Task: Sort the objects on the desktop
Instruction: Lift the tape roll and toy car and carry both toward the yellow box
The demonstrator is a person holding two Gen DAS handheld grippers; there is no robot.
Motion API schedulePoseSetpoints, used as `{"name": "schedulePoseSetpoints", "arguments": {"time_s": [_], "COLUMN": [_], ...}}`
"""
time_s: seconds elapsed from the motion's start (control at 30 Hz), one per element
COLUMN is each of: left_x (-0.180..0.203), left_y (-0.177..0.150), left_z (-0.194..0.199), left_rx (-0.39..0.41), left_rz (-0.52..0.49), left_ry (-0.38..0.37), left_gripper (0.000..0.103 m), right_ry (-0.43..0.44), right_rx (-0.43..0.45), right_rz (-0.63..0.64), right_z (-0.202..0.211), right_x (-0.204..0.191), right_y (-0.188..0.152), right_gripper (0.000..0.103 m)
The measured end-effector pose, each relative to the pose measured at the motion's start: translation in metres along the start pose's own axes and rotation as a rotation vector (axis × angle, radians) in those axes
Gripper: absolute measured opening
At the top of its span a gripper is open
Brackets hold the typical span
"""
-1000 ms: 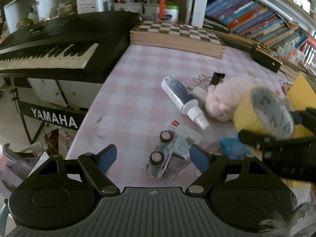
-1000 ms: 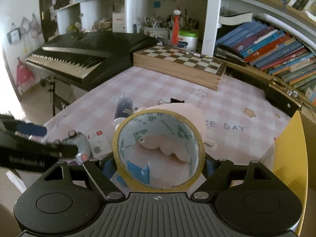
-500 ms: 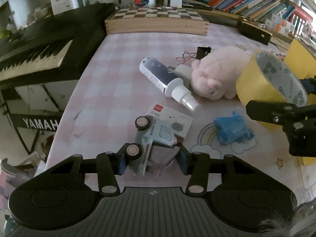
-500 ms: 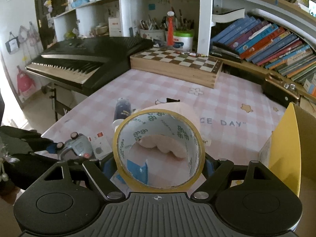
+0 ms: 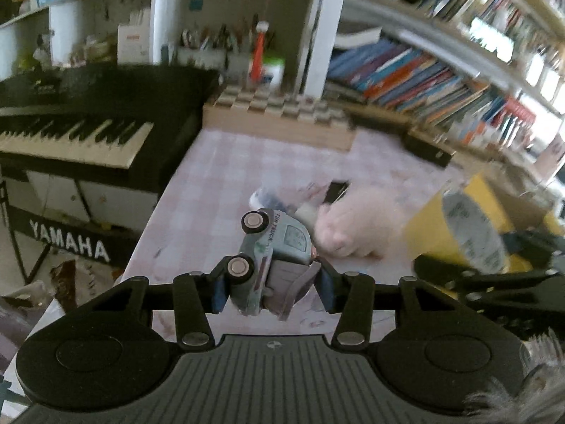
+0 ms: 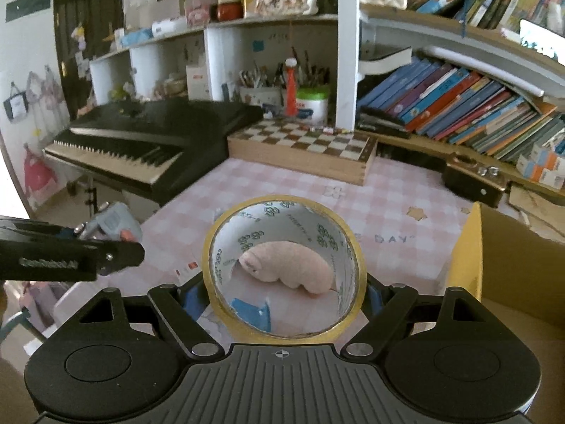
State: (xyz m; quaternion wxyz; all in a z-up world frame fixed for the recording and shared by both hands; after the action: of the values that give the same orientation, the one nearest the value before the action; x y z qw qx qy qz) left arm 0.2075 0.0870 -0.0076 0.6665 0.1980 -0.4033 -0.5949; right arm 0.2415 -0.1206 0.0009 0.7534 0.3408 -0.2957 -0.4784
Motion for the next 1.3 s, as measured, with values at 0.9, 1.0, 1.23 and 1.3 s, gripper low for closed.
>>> {"name": "schedulePoseSetpoints", "arguments": {"time_s": [0.9,1.0,1.23,1.3], "left_x": [0.019,0.022,0.030,0.032], "left_y": [-0.069,-0.080,-0.104,-0.111], "left_z": [0.107,0.114,0.129,0.132], "left_rx": [0.012,-0.006,-0.045,-0.060], "left_rz": [-0.016,-0.026,-0.054,-0.059], "left_ry": [-0.220,-0.244,-0.290,-0.305], "left_gripper": [0.045,0.045,0.045,0.045], "right_ry": [-0.095,-0.104,-0.134,-0.143], "right_rx": [-0.043,-0.058,-0.094,-0.110], "right_rz": [-0.088,-0.110,-0.157,-0.175], "right_z": [0.111,0.121,0.144,0.149], "right_x": [-0.038,-0.040,-0.045,-0.045], "right_y": [-0.064,-0.076,-0.104,-0.113], "right_gripper": [0.084,0.084,0.084,0.084]}}
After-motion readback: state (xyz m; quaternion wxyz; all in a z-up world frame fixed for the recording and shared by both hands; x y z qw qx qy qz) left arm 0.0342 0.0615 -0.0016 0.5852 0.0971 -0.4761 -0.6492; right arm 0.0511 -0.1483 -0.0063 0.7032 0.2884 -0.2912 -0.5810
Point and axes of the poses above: each gripper's, at about its wrist camera, not at the fingertips, and z roughly against the way its jaws point, x to its right, y to its top, the point moved 2 cm from there along -z, roughly the way its jaws point, and after that the axes turned 14 degrees about -y, right-handed, at the moved point
